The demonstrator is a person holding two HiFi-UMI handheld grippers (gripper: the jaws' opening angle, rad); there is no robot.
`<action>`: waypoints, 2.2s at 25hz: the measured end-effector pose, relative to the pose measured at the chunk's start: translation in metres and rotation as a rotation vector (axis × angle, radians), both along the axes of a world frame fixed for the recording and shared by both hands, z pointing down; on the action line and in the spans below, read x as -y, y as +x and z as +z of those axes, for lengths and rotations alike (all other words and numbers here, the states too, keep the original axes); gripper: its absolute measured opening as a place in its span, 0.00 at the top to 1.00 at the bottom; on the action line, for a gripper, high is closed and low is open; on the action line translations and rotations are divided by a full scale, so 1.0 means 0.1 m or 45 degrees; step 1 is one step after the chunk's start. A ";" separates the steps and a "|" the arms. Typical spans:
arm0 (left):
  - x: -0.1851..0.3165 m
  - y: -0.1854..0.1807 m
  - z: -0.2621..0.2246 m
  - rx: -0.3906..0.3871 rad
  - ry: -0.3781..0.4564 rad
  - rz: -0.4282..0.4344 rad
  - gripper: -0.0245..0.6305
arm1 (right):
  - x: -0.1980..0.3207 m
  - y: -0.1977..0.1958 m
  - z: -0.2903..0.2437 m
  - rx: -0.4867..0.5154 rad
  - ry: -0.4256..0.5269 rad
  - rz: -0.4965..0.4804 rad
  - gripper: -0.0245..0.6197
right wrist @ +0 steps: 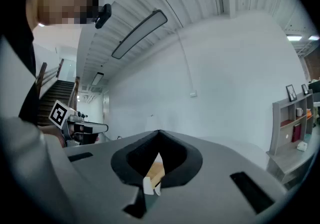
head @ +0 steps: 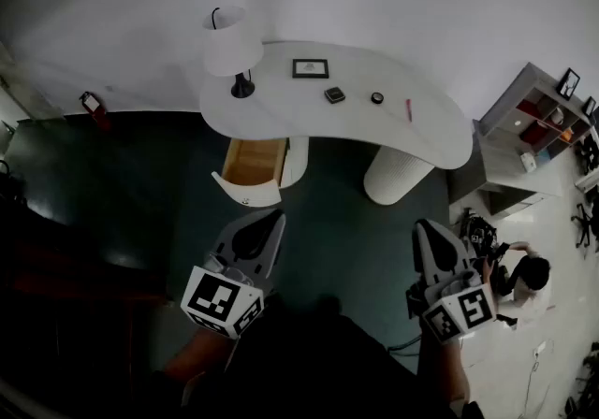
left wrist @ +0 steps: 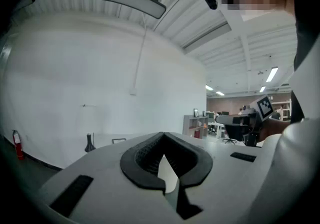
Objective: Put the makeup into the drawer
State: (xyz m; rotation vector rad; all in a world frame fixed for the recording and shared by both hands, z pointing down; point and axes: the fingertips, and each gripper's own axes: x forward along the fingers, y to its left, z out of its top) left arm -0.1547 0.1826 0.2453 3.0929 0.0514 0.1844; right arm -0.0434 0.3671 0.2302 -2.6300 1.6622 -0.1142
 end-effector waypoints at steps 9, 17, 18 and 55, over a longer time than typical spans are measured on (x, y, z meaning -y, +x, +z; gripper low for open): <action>-0.38 0.23 0.02 0.009 0.017 -0.008 0.95 | -0.36 0.27 0.03 -0.005 0.031 -0.012 0.94; -0.64 0.44 0.01 0.016 0.020 -0.072 0.95 | -0.64 0.51 0.12 0.127 0.108 -0.092 0.94; -0.65 0.47 0.03 0.020 0.015 -0.073 0.95 | -0.63 0.52 0.10 0.148 0.134 -0.100 0.94; 1.97 2.22 0.17 -0.020 -0.076 -0.104 0.95 | 2.21 2.30 0.26 0.193 -0.083 -0.196 0.93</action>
